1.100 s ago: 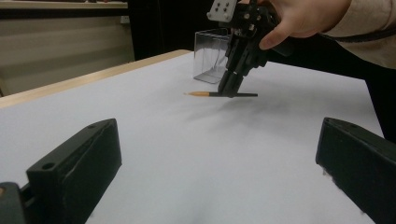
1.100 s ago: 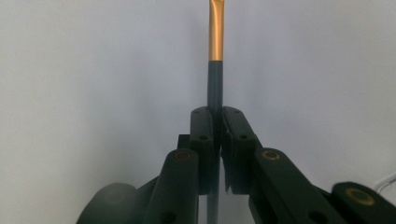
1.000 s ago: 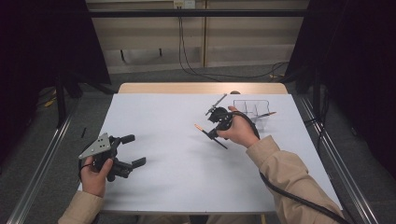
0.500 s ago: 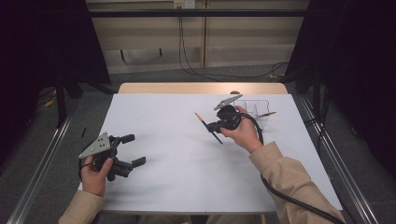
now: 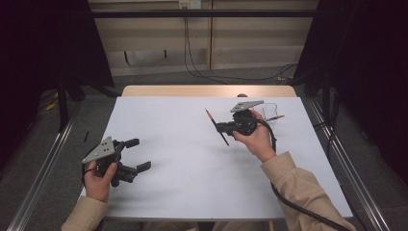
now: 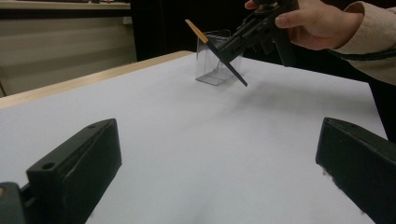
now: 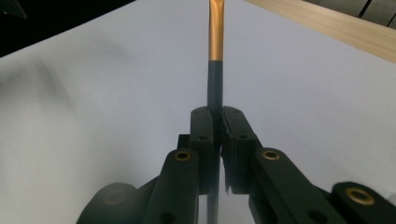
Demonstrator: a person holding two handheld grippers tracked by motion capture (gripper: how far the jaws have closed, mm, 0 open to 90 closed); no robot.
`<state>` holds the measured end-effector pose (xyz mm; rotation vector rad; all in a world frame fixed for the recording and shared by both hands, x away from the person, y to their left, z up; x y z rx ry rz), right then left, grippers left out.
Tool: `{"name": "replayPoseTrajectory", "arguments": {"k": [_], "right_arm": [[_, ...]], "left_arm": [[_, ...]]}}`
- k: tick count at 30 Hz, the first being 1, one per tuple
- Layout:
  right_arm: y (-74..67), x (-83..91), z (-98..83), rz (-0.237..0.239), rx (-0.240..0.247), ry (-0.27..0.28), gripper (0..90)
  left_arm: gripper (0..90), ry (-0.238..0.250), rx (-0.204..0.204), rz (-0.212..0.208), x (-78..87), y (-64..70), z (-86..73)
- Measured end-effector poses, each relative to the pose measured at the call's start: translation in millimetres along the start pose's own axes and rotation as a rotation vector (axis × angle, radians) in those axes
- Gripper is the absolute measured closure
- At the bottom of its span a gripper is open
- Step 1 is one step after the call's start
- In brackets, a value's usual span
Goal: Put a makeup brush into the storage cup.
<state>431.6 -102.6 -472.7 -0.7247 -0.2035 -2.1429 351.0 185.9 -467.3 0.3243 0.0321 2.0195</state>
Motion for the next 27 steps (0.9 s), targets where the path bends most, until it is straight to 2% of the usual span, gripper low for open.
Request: {"name": "replayPoseTrajectory", "arguments": {"k": [20,27], "right_arm": [[5.6,22.6,6.7,-0.035,-0.033,0.182,84.3],[10.2,31.7,6.4,-0.055,-0.059,0.253,84.4]], "left_arm": [[0.0,-0.006,-0.003,0.001,0.4,0.5,-1.6],[0.0,-0.007,-0.007,0.001,1.0,1.6,-1.1]]}}
Point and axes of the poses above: each handheld gripper's, and its own axes: x roughly backward along the jaws, z roughly out of its top, y roughly to its right, the point moved 9 cm from there along -x, roughly forward along the jaws, and after that the axes turned 4 degrees about x, right-handed, at the moved point
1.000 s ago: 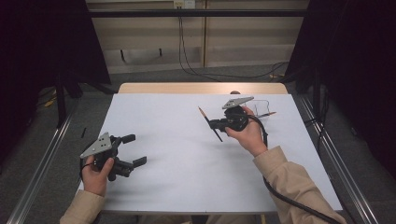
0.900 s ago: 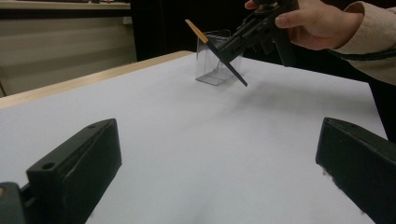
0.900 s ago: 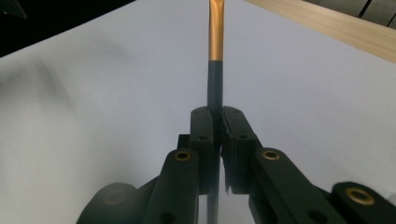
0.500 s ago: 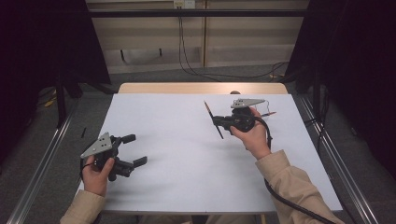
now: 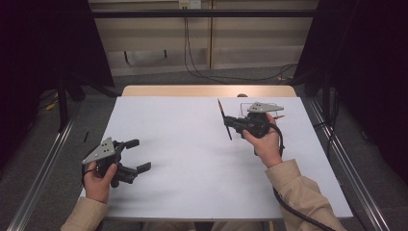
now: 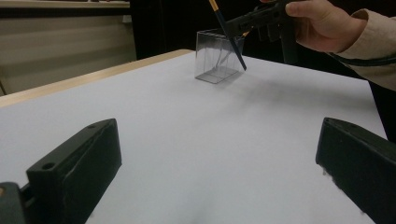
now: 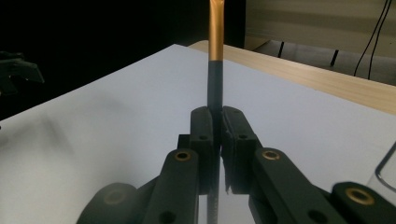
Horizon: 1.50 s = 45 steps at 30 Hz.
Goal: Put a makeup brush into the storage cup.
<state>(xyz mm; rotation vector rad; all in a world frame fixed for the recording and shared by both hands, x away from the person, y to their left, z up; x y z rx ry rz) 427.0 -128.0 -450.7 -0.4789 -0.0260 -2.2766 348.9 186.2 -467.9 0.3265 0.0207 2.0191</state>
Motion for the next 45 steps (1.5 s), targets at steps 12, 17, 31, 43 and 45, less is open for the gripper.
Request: {"name": "replayPoseTrajectory", "arguments": {"k": [12,17,31,43,45], "right_arm": [[4.4,12.1,3.1,-0.026,0.008,0.074,84.4],[6.3,15.7,5.5,-0.029,0.002,0.102,84.4],[12.3,32.2,13.6,-0.057,0.009,0.162,84.4],[22.5,52.5,22.0,-0.097,0.005,0.230,84.3],[23.5,55.6,23.2,-0.102,0.008,0.236,84.3]], "left_arm": [[0.0,-0.004,-0.001,-0.002,-0.5,-0.1,-0.7],[0.0,-0.004,0.003,0.002,0.9,-0.6,-1.2],[0.0,-0.006,-0.005,-0.002,-1.9,0.7,0.6],[0.0,-0.007,-0.005,-0.007,-6.2,4.2,2.0],[0.0,-0.009,-0.008,-0.007,-6.5,4.8,1.9]]}}
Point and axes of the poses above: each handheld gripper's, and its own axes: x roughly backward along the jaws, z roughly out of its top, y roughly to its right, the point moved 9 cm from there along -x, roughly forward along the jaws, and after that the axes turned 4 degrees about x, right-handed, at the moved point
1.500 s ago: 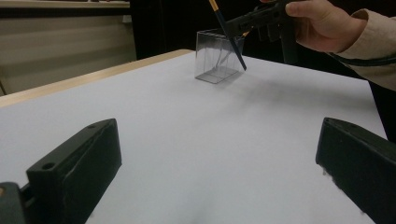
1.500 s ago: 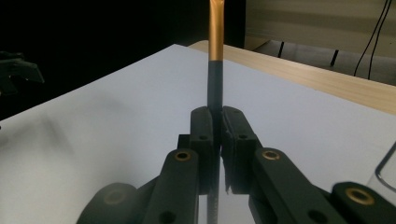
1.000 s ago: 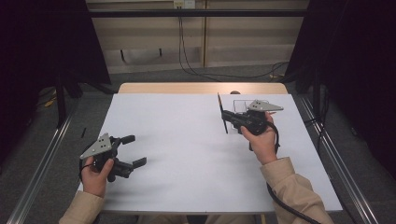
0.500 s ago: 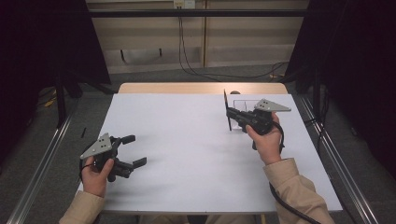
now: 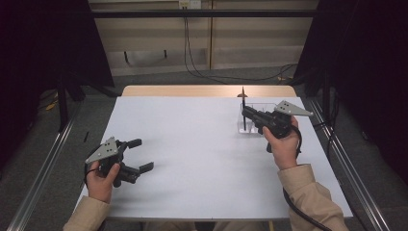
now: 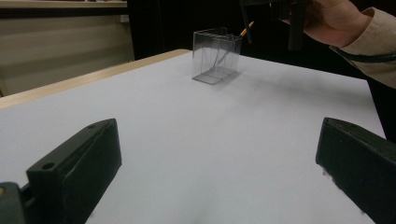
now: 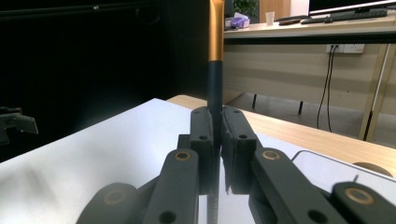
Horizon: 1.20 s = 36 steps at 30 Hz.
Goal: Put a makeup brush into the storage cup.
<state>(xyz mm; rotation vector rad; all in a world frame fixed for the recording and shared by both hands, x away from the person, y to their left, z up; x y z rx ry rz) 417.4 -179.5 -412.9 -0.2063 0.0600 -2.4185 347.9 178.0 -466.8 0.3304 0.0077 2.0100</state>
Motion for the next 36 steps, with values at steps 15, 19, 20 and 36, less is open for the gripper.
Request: {"name": "replayPoseTrajectory", "arguments": {"k": [15,19,20,36], "right_arm": [[12.8,13.4,15.0,-0.043,0.013,0.041,84.3],[17.2,15.2,17.5,-0.057,0.017,0.044,84.3],[18.4,15.7,18.0,-0.061,0.014,0.045,84.3],[40.3,23.7,24.5,-0.121,0.008,0.066,84.3]], "left_arm": [[0.0,0.006,0.002,-0.004,-0.7,0.1,1.3],[0.0,0.006,0.003,-0.005,-0.8,0.4,1.7],[0.0,0.006,0.003,-0.005,-0.8,0.6,1.6],[0.0,0.007,0.000,-0.002,-0.5,0.1,1.7]]}}
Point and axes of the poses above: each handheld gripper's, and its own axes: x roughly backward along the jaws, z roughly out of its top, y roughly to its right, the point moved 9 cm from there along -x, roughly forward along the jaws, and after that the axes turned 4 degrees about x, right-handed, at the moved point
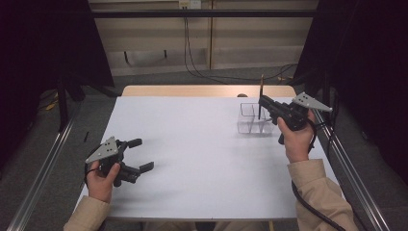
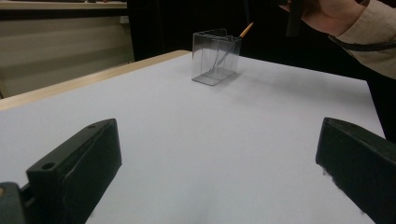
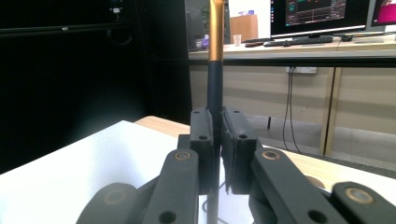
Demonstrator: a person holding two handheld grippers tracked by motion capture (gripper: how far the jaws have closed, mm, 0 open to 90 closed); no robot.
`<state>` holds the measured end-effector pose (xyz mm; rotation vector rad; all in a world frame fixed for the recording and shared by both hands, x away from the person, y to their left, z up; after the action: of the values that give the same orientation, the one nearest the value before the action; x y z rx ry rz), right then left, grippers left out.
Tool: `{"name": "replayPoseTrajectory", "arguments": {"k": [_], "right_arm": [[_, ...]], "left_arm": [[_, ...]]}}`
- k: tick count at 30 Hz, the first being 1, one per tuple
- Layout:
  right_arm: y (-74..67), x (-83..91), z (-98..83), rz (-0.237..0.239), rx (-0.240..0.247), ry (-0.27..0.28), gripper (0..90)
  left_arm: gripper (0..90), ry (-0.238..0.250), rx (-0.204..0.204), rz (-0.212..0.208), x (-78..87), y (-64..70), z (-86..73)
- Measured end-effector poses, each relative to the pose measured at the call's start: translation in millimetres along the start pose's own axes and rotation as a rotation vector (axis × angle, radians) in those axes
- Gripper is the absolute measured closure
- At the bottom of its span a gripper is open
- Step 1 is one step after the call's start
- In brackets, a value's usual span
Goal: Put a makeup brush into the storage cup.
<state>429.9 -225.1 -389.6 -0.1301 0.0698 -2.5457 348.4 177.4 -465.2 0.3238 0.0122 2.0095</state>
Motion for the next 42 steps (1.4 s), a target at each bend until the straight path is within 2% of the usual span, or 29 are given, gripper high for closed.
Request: {"name": "replayPoseTrajectory", "arguments": {"k": [11,23,42], "right_arm": [[15.8,0.2,-2.4,-0.056,0.004,-0.007,84.3],[23.5,-0.8,-4.5,-0.080,0.019,-0.019,84.3],[47.1,-1.7,-10.6,-0.171,0.014,-0.016,84.3]], "left_arm": [[0.0,0.001,0.002,-0.003,-0.7,0.0,-0.1],[0.0,-0.001,-0.001,-0.002,-0.4,-0.7,-0.7],[0.0,-0.002,0.000,0.000,-0.7,-1.5,-1.4]]}}
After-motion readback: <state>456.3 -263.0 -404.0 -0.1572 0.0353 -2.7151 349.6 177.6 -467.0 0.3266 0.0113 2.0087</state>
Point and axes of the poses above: each handheld gripper's, and its own axes: x roughly backward along the jaws, z roughly out of its top, y roughly to its right, the point moved 9 cm from there along -x, roughly forward along the jaws, and after that the axes turned 4 degrees about x, right-handed, at the moved point
